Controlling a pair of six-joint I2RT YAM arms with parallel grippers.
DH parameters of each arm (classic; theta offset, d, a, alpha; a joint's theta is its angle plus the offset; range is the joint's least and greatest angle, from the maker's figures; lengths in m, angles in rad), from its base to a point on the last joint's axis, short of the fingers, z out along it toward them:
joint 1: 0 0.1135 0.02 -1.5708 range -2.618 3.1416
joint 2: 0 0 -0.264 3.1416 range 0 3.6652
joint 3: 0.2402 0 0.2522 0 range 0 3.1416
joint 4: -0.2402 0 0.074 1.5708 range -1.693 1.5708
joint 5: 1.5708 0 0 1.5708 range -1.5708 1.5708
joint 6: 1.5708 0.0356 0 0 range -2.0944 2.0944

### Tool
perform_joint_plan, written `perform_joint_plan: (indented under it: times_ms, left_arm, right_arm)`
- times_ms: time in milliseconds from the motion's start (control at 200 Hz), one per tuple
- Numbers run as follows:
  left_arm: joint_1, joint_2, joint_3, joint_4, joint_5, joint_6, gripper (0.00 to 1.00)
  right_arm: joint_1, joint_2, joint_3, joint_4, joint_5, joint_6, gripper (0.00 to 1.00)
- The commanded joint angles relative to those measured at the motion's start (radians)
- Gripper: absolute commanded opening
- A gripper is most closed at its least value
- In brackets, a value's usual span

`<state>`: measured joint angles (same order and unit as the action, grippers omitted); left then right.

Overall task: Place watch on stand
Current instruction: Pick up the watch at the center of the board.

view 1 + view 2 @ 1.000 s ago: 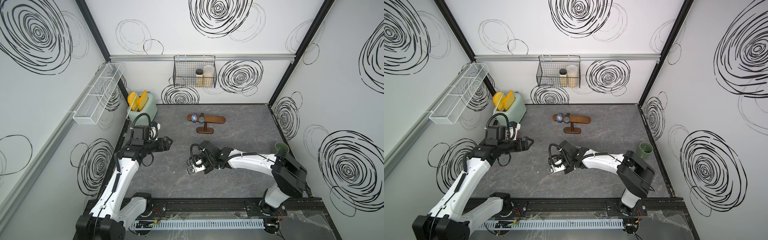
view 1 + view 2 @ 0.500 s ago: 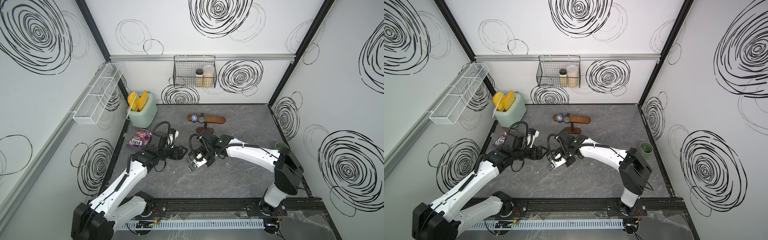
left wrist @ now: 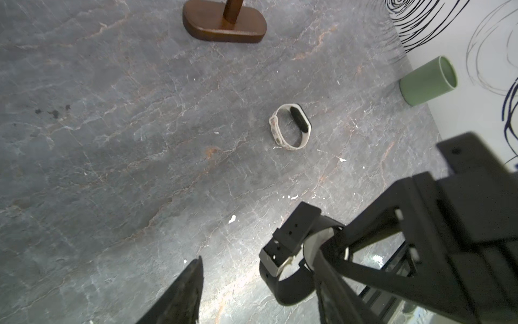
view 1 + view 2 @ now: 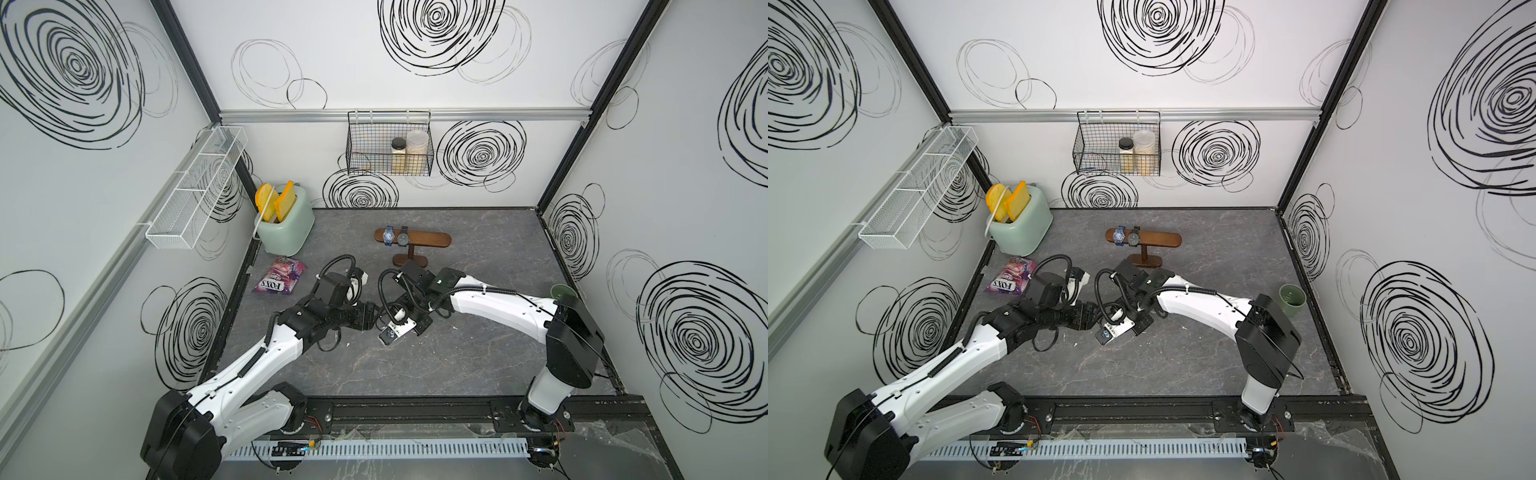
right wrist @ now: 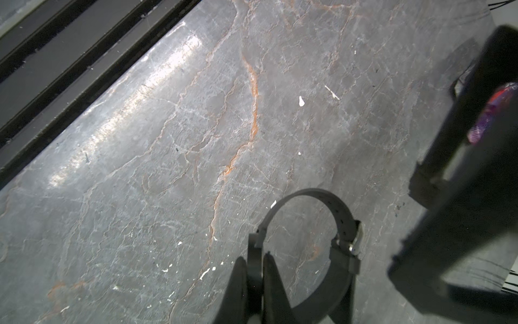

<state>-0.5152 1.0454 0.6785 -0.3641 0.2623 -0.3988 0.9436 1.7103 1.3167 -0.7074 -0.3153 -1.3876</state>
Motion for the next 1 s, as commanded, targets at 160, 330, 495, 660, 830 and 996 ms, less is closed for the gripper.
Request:
perform_joint_plan:
  times_ms: [160, 330, 495, 660, 830, 996]
  left_arm:
    - [-0.024, 0.031, -0.015, 0.079, -0.016, -0.023, 0.65]
    - [-0.048, 0.066, -0.007, 0.107, -0.021, -0.048, 0.64]
    - [-0.076, 0.093, -0.002, 0.111, -0.048, -0.049, 0.62]
    - [-0.08, 0.123, -0.005, 0.128, -0.051, -0.048, 0.58]
    - [-0.085, 0.131, 0.006, 0.135, -0.066, -0.046, 0.51]
    - [-0.086, 0.143, 0.021, 0.13, -0.064, -0.039, 0.3]
  right_arm:
    - [-0.006, 0.003, 0.027, -0.038, -0.041, -0.043, 0.0]
    - [-0.006, 0.003, 0.03, -0.035, -0.045, -0.044, 0.0]
    - [-0.007, 0.012, 0.044, -0.041, -0.047, -0.048, 0.0]
    - [-0.005, 0.014, 0.056, -0.044, -0.051, -0.054, 0.0]
    - [-0.001, 0.015, 0.059, -0.053, -0.045, -0.058, 0.0]
    - [-0.001, 0.012, 0.052, -0.053, -0.046, -0.055, 0.0]
